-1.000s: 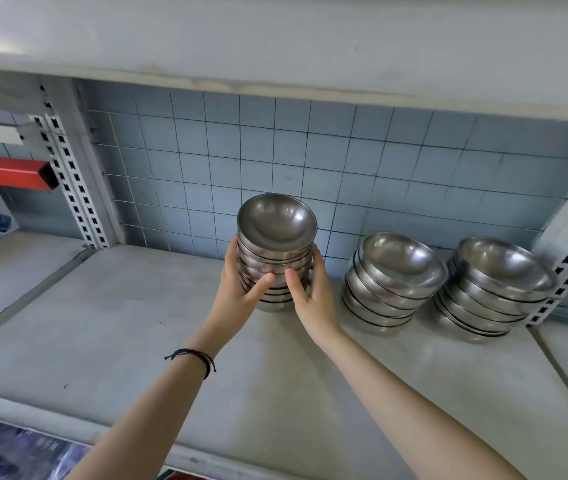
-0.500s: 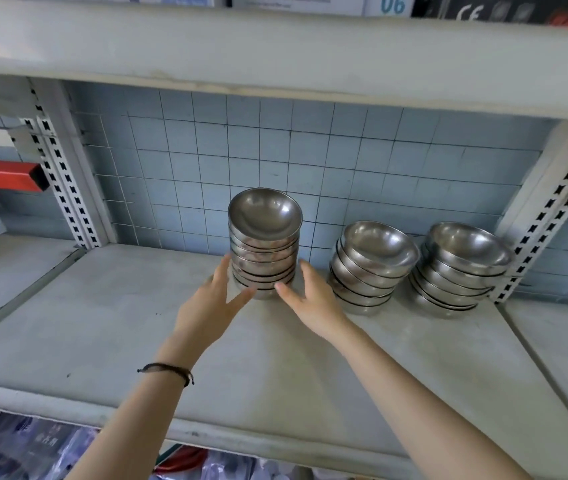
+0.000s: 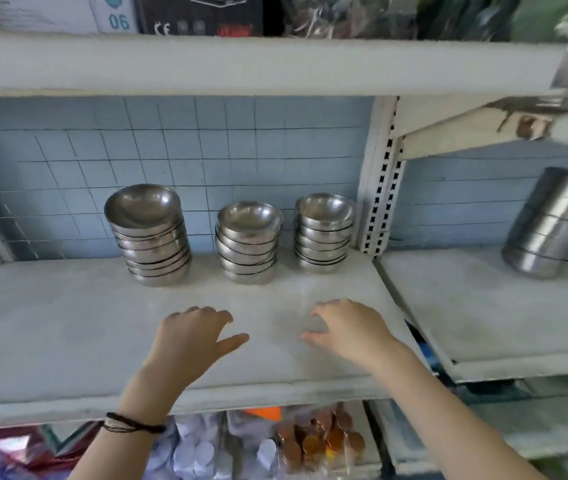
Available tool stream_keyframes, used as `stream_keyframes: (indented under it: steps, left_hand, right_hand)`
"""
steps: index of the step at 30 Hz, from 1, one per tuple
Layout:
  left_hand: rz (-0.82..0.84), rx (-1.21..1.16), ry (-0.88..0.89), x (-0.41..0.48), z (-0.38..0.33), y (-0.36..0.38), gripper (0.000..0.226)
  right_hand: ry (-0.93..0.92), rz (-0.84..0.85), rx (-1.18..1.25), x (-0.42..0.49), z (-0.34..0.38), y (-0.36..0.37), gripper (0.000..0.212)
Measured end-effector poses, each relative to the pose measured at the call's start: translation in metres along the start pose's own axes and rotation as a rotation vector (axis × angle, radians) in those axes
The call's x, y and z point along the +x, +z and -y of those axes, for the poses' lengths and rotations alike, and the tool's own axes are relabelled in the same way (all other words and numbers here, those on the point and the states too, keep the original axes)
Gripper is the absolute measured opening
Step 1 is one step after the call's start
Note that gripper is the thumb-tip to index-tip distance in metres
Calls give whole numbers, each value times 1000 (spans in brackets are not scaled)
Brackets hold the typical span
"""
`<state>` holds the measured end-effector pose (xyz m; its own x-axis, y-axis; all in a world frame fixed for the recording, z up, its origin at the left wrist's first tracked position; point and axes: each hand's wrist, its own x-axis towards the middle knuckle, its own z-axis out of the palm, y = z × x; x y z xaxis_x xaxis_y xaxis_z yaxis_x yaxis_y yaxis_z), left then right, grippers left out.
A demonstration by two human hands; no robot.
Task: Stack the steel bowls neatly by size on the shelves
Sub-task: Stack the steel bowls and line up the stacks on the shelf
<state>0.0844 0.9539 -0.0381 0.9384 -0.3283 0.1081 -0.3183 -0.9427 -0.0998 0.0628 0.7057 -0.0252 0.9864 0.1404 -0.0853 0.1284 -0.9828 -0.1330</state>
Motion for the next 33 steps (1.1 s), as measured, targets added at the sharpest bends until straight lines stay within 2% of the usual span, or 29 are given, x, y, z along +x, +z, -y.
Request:
stream_keyframes:
  steps: [2,5,8,10,12,13,15,18,24,30,33]
  left_hand:
    - [-6,-11,31,0,-45,-4,80]
    - [-22,-53,87,3,-115,-14,63]
    - [-48,-73,151,9,-179,-18,72]
    - [-46,-93,190,14,-219,-23,68]
    - [-45,-117,228,22,-255,-28,76]
    - [-37,-148,239,27,-272,-33,75]
    - [-30,-287,237,41,-303,-39,59]
    - [-68,-500,214,65,-344,-42,54]
    - [-147,-872,200,129,-405,-37,52]
    - [-123,-1008,198,199,-455,-33,49]
    - [-134,-1074,156,232,-477,-32,47]
  right_hand:
    - [8,-13,18,-28,-33,-5,59]
    - [43,-4,30,-72,-84,-16,59]
    - [94,-27,38,-109,-136,-24,53]
    - [126,-24,28,-128,-166,-29,54]
    - [151,-26,34,-143,-194,-33,57]
    - [163,-36,54,-149,-208,-35,57]
    - [185,-72,122,-154,-234,-38,59]
    - [224,-163,247,-151,-271,-41,61]
    - [305,-465,508,-126,-332,-48,55]
    - [368,-644,623,-99,-400,-62,52]
    - [402,-664,615,-82,-446,-69,56]
